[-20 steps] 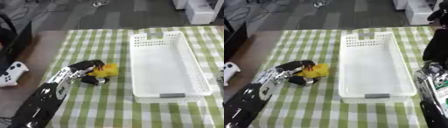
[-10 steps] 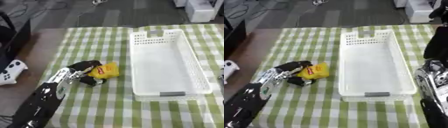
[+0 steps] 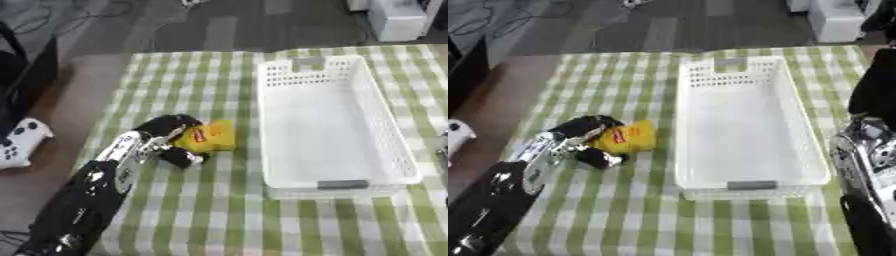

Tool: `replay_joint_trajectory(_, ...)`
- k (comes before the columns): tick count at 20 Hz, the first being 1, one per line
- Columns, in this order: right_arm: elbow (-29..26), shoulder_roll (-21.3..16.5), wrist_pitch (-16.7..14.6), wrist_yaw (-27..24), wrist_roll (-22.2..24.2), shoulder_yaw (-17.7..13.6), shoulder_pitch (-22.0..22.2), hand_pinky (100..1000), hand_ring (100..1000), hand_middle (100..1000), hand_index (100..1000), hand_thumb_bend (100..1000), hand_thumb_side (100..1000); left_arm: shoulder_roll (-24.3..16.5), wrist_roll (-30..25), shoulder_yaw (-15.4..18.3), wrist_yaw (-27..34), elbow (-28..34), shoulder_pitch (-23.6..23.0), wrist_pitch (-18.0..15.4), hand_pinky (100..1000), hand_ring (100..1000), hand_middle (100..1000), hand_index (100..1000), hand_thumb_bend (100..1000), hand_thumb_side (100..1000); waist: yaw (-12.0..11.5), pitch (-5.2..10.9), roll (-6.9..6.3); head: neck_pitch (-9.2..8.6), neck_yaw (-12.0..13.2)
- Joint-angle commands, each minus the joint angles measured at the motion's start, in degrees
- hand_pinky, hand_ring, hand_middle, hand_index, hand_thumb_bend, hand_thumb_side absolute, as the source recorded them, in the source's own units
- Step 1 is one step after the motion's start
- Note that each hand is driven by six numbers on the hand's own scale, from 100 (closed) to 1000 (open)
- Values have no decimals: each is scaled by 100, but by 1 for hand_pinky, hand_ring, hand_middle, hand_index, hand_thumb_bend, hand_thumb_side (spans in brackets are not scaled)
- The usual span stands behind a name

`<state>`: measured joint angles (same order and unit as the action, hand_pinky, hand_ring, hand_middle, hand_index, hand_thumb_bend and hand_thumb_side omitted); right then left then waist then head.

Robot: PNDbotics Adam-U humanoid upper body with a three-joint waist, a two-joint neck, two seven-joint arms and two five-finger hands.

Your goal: Pick up objects on the table and place them in the box.

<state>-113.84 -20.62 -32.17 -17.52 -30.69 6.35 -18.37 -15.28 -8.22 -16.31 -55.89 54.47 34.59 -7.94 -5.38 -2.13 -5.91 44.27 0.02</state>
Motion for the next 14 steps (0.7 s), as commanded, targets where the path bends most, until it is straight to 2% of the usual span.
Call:
replay_joint_trajectory(1, -75, -14, -50, -14, -58, -30, -99, 326, 505, 537, 636, 100, 796, -37, 519, 34, 165, -121, 1, 39, 100, 100, 277, 420, 100, 515, 7, 32, 33, -43, 43)
replay_joint_trajectory(2, -75, -15, -50, -16, -57, -31, -98, 326, 505, 537, 636, 100, 797, -44, 644, 12, 198, -118, 0, 11, 100, 100, 128, 339, 100, 473, 6, 33, 33, -42, 43)
replay_joint_trajectory(3, -75, -18, -49, -15, -57, -31, -96, 326, 505, 537, 636, 100, 797, -53, 746, -11, 217, -98, -1, -32, 100, 100, 142, 346, 100, 480, 3, 34, 32, -42, 41)
replay_joint_trajectory(4, -75, -21, -48, -15, -57, -31, -92, 325, 505, 537, 636, 100, 797, -61, 811, -30, 228, -81, -3, -65, 100, 100, 100, 294, 100, 431, -1, 35, 32, -42, 41)
replay_joint_trajectory(7, -75, -30, -46, -8, -52, -28, -77, 325, 505, 537, 635, 100, 797, -84, 741, -77, 329, -49, -10, -111, 100, 100, 100, 257, 100, 389, -18, 39, 31, -43, 41)
replay_joint_trajectory(14, -75, -48, -41, 6, -40, -24, -45, 323, 506, 538, 635, 100, 799, -211, 506, -108, 461, 216, -2, -79, 100, 100, 100, 215, 100, 403, -73, 48, 29, -49, 36)
